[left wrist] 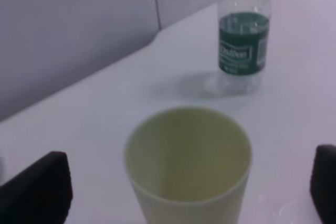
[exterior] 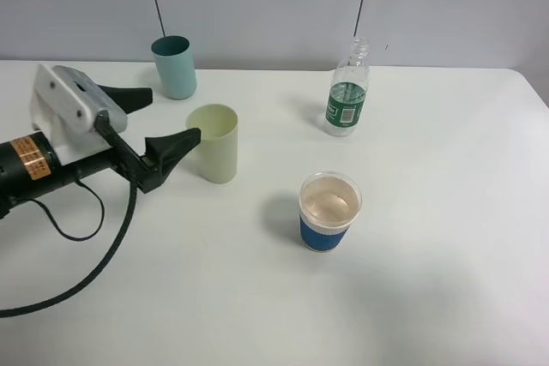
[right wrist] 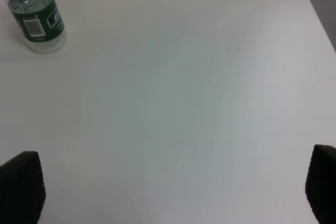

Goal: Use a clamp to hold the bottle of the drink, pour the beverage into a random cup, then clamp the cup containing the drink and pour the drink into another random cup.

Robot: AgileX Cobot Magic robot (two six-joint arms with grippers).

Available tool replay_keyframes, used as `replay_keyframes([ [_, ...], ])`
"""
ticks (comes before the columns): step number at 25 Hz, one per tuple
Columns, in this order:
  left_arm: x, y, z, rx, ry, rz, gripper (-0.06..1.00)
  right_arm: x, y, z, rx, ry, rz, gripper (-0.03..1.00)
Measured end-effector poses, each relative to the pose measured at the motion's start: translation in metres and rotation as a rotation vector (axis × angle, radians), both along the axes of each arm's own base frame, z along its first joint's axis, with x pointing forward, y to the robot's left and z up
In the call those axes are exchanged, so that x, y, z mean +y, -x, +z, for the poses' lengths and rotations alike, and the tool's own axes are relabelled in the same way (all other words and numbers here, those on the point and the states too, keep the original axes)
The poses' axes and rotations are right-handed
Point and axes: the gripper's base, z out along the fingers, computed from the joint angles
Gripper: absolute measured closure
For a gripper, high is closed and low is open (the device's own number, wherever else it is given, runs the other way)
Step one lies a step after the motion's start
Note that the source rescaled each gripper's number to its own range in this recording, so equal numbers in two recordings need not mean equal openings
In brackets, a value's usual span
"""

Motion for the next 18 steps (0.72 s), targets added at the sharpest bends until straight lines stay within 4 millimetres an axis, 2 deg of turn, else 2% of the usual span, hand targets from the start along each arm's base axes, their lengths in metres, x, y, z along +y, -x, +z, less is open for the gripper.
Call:
replay_keyframes([
  [5, 0.013, 0.013, 0.03, -0.066, 0.059, 0.114, 0.18, 0.0, 0.0, 0.0, 0.0, 0.0, 0.0, -0.03],
  [11, 0.03, 0.022, 0.052, 0.003, 0.133, 0.284, 0.18, 0.0, 0.0, 0.0, 0.0, 0.0, 0.0, -0.03],
  [13, 0.035, 0.027, 0.057, 0.03, 0.117, 0.318, 0.18, 0.0, 0.0, 0.0, 0.0, 0.0, 0.0, -0.03],
  [18, 0.045, 0.038, 0.083, 0.083, 0.068, 0.397, 0.18, 0.0, 0.0, 0.0, 0.0, 0.0, 0.0, -0.03],
])
